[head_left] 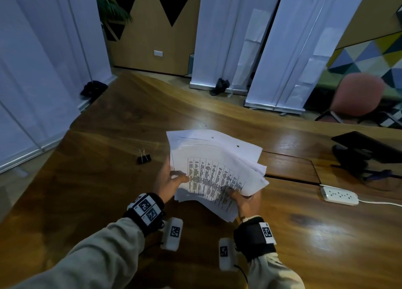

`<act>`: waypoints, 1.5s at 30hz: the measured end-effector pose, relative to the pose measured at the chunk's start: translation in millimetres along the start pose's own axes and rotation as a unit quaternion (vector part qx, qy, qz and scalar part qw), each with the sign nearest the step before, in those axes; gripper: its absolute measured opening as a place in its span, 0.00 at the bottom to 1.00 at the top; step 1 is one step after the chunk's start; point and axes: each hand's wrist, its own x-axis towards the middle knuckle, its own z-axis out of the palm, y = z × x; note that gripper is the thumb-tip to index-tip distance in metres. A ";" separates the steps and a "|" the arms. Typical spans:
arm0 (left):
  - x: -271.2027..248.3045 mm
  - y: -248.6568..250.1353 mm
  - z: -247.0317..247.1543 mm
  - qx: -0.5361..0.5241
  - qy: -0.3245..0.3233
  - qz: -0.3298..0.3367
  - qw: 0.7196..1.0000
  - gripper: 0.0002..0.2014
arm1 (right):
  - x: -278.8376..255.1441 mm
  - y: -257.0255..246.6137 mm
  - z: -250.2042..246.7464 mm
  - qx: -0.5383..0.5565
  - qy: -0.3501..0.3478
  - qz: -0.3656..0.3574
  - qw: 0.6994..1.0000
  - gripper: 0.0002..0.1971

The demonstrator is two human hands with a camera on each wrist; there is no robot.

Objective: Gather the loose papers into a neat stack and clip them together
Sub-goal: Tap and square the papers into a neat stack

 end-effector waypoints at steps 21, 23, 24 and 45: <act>9.1 -2.5 17.9 -0.041 0.056 0.015 0.997 0.24 | 8.9 -11.1 9.5 0.057 0.020 0.005 0.998 0.21; 10.1 1.5 22.8 -0.046 0.064 0.014 0.997 0.20 | 9.2 -13.1 14.9 0.032 0.026 0.003 0.999 0.16; 9.9 5.9 24.9 -0.051 0.066 0.018 0.996 0.19 | 8.9 -16.3 16.6 0.044 0.034 0.000 0.998 0.16; -2.4 51.5 31.0 -0.056 0.198 0.144 0.968 0.09 | 2.7 -3.6 10.0 0.003 0.027 -0.016 1.000 0.27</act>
